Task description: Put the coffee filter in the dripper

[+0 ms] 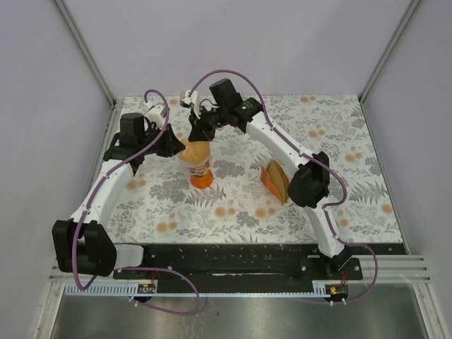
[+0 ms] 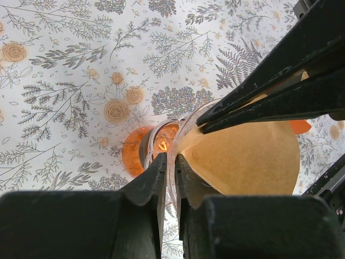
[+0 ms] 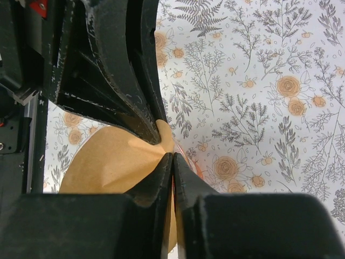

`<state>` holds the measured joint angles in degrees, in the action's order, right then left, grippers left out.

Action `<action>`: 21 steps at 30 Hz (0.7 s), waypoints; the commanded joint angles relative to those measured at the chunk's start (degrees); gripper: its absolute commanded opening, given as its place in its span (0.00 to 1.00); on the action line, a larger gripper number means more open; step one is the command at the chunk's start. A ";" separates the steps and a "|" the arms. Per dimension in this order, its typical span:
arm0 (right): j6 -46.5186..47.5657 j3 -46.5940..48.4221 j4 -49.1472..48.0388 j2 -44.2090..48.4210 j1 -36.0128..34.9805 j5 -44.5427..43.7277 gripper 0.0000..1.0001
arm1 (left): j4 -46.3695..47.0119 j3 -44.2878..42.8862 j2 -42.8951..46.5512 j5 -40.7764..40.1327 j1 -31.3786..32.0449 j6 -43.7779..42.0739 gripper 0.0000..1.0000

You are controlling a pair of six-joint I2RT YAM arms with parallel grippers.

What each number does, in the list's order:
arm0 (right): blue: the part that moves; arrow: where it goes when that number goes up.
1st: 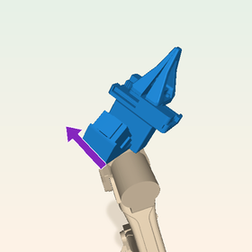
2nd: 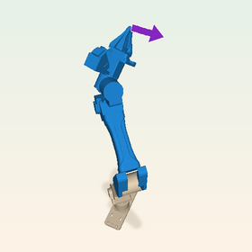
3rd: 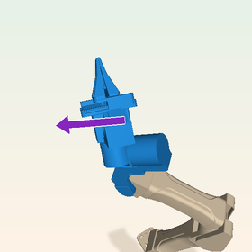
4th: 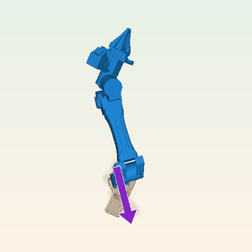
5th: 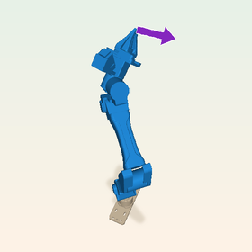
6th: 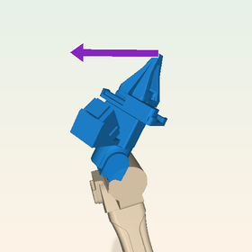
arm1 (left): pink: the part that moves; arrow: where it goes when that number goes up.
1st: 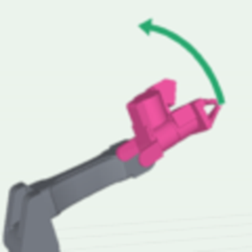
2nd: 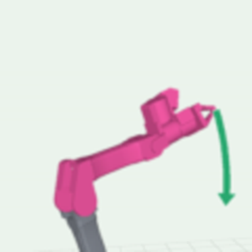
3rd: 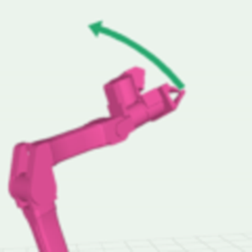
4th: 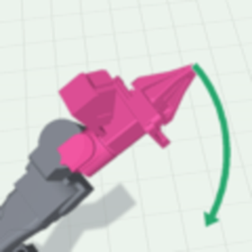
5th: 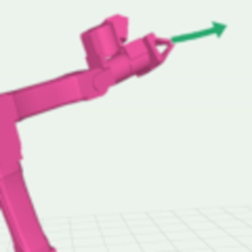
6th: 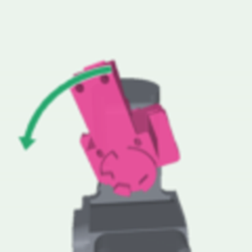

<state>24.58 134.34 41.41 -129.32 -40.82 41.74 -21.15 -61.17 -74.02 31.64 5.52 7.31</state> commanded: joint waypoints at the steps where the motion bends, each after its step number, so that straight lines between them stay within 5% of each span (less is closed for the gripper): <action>1: -0.15 2.24 0.34 0.20 0.30 1.68 0.03 | 0.32 -1.15 -0.34 -0.26 -0.33 -0.72 0.13; 9: 0.47 1.71 0.17 0.82 0.39 2.30 0.00 | 0.32 -1.15 -0.34 -0.44 -0.25 -0.72 0.13; 10: 0.30 1.80 0.16 0.82 0.30 2.12 0.26 | 0.32 -1.15 -0.25 -0.44 -0.25 -0.72 0.13; 12: 0.21 1.62 0.16 1.08 0.30 2.12 0.43 | 0.40 -1.15 -0.25 -0.44 -0.25 -0.72 0.13; 21: -0.14 0.22 0.25 0.73 0.21 1.60 0.35 | 0.32 -1.24 -0.25 -0.35 -0.25 -0.63 0.13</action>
<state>24.71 134.34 41.82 -129.43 -40.75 43.00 -21.19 -61.17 -74.02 31.62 5.50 7.33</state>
